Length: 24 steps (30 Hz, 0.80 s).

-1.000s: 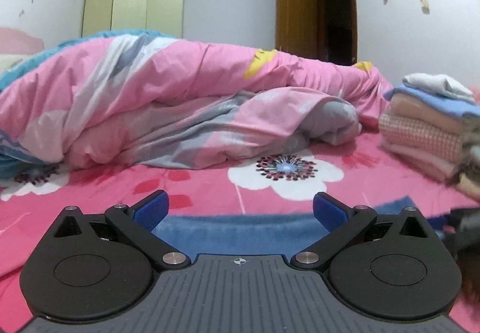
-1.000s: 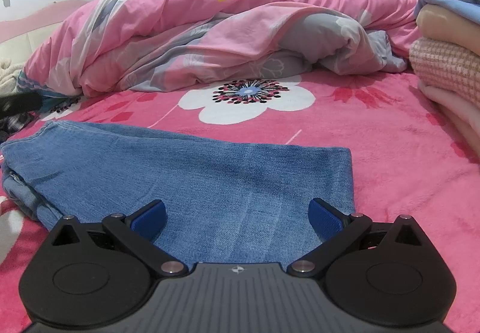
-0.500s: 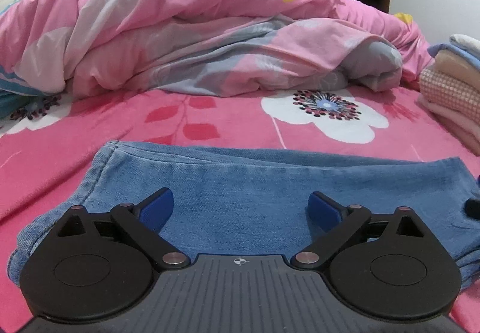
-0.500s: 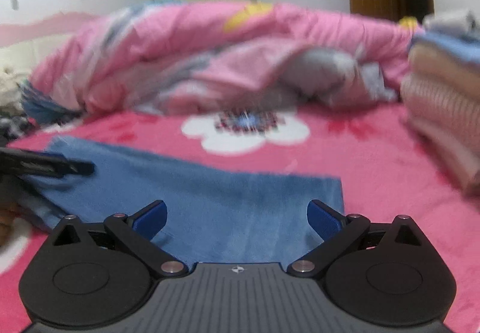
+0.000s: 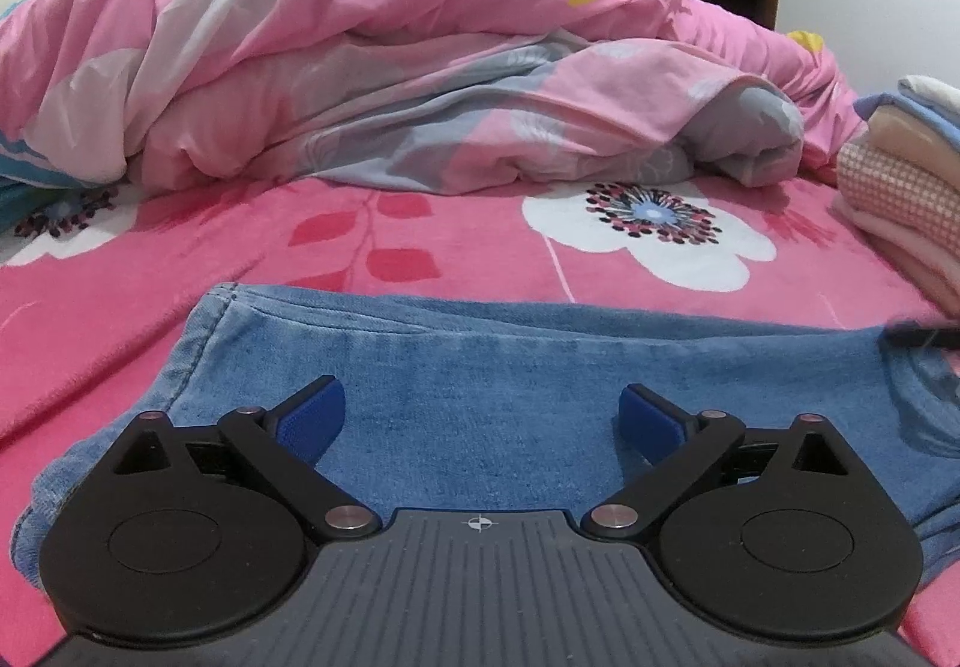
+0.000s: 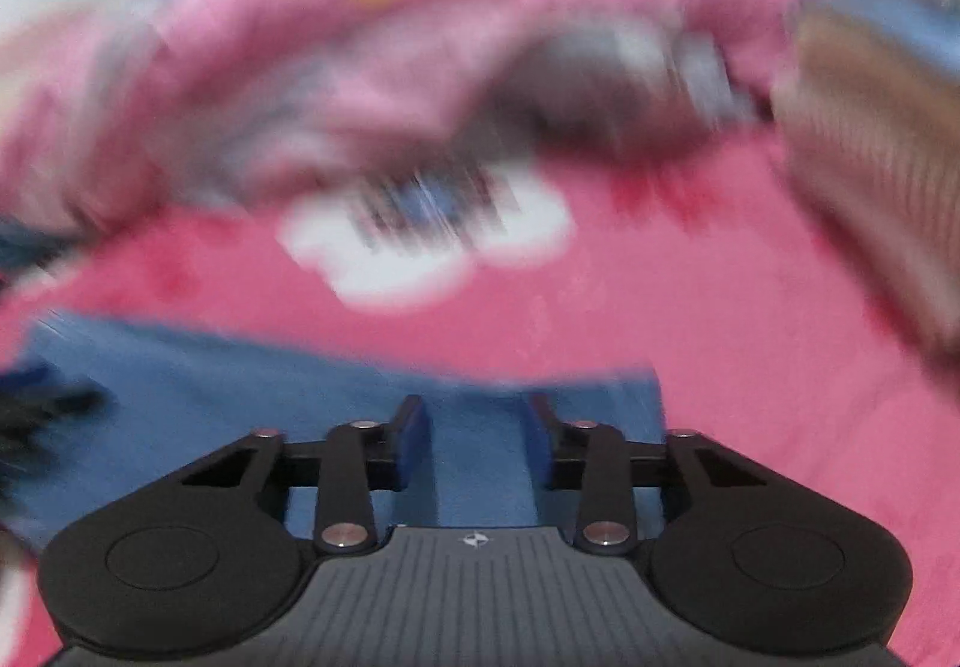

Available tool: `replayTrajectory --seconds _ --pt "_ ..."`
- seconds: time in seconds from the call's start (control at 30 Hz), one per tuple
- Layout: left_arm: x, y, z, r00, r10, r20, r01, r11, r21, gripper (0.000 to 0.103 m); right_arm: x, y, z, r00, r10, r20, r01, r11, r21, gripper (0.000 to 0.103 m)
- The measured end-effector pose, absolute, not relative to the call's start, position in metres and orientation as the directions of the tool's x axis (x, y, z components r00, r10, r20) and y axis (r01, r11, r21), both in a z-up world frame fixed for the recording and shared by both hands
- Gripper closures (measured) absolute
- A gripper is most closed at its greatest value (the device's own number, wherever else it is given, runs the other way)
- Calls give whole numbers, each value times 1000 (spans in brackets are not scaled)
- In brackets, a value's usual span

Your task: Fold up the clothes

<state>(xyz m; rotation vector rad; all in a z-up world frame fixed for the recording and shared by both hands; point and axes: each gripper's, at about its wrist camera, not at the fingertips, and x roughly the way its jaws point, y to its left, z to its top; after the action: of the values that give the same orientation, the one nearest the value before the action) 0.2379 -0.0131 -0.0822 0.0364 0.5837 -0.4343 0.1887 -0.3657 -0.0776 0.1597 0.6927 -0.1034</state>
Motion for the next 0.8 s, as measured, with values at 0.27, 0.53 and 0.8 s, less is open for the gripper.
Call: replayTrajectory --seconds 0.27,0.53,0.8 --pt "238 -6 -78 741 -402 -537 407 906 -117 4 175 -337 -45 791 32 -611 74 986 148 77" --pt "230 3 -68 725 -497 -477 469 863 -187 4 210 -306 -78 705 -4 -709 83 994 77 76" --pt "239 3 -76 722 -444 -530 432 888 -155 4 237 -257 -80 671 134 -729 -41 989 143 77"
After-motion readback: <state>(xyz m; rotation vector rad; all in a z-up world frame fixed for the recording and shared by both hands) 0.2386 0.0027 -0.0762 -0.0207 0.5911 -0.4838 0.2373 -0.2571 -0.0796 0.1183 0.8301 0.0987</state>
